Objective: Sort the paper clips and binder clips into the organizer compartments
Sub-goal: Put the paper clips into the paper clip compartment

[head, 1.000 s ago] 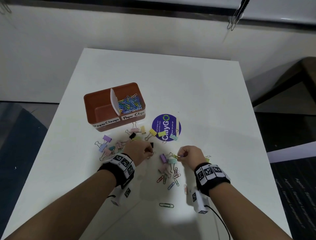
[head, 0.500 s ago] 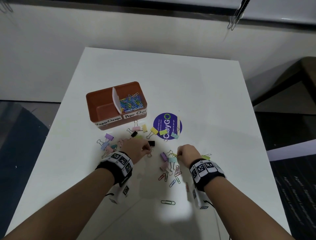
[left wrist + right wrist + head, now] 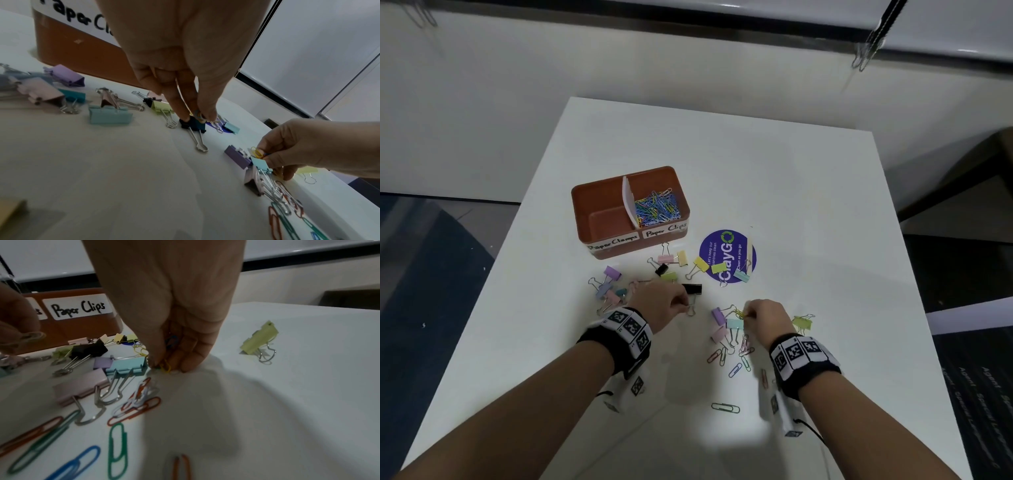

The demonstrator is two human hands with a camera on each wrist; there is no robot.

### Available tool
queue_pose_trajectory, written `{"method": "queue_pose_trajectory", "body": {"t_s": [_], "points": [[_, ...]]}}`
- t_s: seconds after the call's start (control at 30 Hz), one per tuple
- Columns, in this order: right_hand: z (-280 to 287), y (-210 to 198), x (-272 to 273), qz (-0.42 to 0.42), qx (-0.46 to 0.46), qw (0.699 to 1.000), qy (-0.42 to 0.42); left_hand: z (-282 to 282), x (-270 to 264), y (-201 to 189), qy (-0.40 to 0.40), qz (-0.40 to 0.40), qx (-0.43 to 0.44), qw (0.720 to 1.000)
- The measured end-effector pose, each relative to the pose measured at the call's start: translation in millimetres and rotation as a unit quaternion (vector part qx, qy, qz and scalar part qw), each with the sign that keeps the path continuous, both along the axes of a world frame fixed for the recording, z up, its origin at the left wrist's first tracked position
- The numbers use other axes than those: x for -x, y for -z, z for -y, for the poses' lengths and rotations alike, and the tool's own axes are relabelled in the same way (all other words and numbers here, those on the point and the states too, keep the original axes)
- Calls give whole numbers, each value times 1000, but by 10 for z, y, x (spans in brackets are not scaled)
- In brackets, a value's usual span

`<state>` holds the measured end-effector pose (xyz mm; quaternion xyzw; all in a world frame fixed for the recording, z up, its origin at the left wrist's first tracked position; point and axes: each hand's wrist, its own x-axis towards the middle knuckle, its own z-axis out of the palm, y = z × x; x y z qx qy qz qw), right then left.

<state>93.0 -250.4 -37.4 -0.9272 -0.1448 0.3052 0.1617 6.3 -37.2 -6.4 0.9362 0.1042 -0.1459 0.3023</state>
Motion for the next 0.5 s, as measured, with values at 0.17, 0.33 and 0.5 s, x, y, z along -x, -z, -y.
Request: {"method": "queue_pose_trajectory", "body": {"t_s": [0.17, 0.33, 0.5], "points": [[-39, -86, -113, -2, -25, 1000, 6, -142, -75, -68, -22, 40, 30, 999], [-544, -501, -495, 93, -109, 990, -5, -528, -324, -410, -49, 146, -6, 988], [-1312, -921, -764, 109, -212, 971, -15, -991, -680, -720, -154, 143, -14, 977]]}}
